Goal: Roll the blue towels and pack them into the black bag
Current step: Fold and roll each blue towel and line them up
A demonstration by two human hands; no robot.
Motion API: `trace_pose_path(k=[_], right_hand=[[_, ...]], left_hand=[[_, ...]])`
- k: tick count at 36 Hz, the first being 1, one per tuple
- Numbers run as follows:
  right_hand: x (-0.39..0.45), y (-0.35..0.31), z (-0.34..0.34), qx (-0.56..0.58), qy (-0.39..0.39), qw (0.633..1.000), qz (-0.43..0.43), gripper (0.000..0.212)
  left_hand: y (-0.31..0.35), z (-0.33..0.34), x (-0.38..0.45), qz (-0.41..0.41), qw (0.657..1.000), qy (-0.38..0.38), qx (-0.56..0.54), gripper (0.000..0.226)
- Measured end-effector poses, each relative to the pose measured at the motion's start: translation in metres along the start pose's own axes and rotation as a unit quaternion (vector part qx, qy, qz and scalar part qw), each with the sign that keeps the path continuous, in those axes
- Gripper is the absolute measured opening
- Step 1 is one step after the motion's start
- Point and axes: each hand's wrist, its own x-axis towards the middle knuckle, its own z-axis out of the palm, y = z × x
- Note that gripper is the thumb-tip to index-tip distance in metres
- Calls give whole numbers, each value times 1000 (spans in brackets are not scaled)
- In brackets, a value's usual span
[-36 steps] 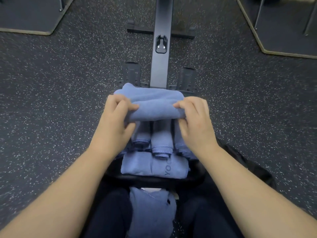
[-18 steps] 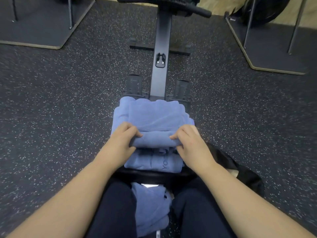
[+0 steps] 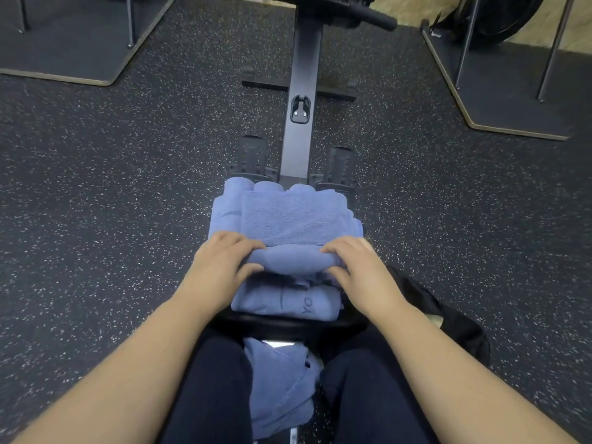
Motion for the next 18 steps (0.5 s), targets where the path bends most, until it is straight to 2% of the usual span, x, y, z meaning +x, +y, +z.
trace_pose_path(k=[6,10,12,15,18], right_hand=[[4,-3,2,-49,-1,998,25,25],[7,-5,6,-80,-12,996,38,26],[9,-6,7,-86,-17,995,45,26],[12,-8,8,-88,-17,994,58,28],[16,-11,10,-105,-23,992,69,30]], left_hand=[[6,4,1,-67,997,8,40,58],[9,8,4,-79,995,29,53,66],[11,9,5,-80,994,43,55,57],[14,10,6,-40,994,99,30,16],[19,9,7,2,994,111,-4,12]])
